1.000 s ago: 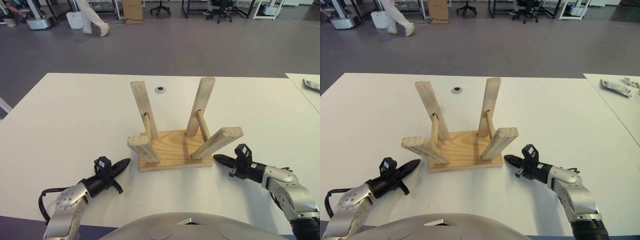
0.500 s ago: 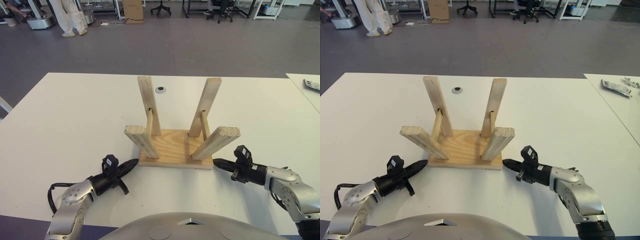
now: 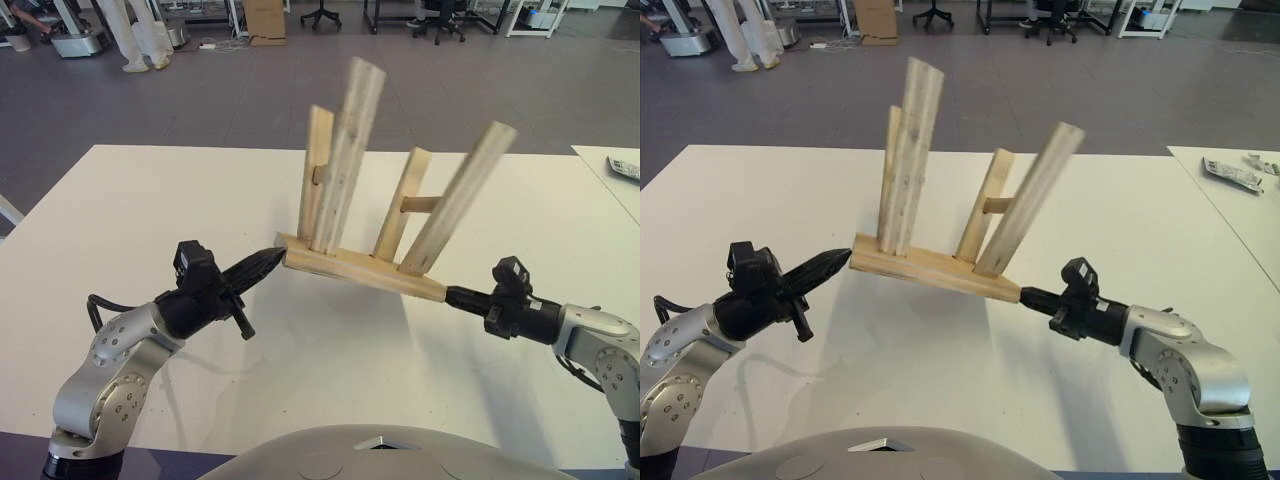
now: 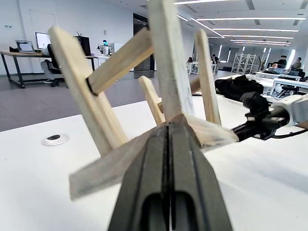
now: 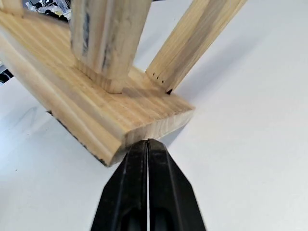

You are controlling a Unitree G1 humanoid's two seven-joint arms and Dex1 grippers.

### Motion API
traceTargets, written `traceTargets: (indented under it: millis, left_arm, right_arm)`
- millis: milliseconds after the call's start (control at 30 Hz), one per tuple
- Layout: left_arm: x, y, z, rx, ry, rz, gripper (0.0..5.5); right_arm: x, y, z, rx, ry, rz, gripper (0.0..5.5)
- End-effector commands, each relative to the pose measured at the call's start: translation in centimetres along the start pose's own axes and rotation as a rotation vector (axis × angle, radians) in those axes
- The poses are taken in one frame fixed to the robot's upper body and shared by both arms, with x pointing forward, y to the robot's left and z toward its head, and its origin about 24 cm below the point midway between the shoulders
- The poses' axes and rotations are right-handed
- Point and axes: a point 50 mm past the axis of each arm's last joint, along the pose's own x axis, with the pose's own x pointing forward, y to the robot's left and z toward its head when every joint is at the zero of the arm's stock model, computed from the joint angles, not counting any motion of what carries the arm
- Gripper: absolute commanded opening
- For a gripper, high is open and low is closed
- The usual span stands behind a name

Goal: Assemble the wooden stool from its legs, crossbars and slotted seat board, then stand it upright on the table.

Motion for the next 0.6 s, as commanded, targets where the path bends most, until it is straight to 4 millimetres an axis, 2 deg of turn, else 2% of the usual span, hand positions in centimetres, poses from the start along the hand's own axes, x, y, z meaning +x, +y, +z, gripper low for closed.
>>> traceTargets:
  millis: [33,200,300,333,400,467,533,600]
  left_arm:
    - [0.2,-1.3,-1.4,-0.071,0.086,-0.085,0.02]
    - [-0.2,-0.7,-1.7,-0.06,0.1,-0.049,0.02]
    - [-1.0,0.0,-2.4,-0.039,0.137,0.003,0.02]
    - [-1.4,0.2,-2.8,-0.047,0.149,0.016,0.0]
    - [-2.1,0.5,-3.3,-0.051,0.172,0.031,0.43]
    - [-2.9,0.9,-3.8,-0.053,0.197,0.047,0.68]
    - [-4.3,2.1,-4.5,-0.063,0.223,0.101,0.88]
    - [-6.7,3.1,-6.3,-0.074,0.303,0.153,1.22]
  right_arm:
    - [1.1,2.9,4.0,-0.076,-0.151,0.249,0.0]
    - [0.7,4.8,4.1,-0.032,-0.102,0.367,0.0]
    - [0.6,5.1,3.4,0.025,-0.017,0.373,0.0]
    - [0.6,4.7,3.1,0.023,0.007,0.341,0.21]
    - [0.5,4.0,2.6,0.016,0.025,0.283,0.59]
    - [0.1,2.3,2.2,-0.006,0.046,0.187,0.91]
    - [-0.8,0.2,1.5,-0.027,0.081,0.088,1.16]
    - [-1.4,-1.1,0.9,-0.073,0.133,0.036,1.55]
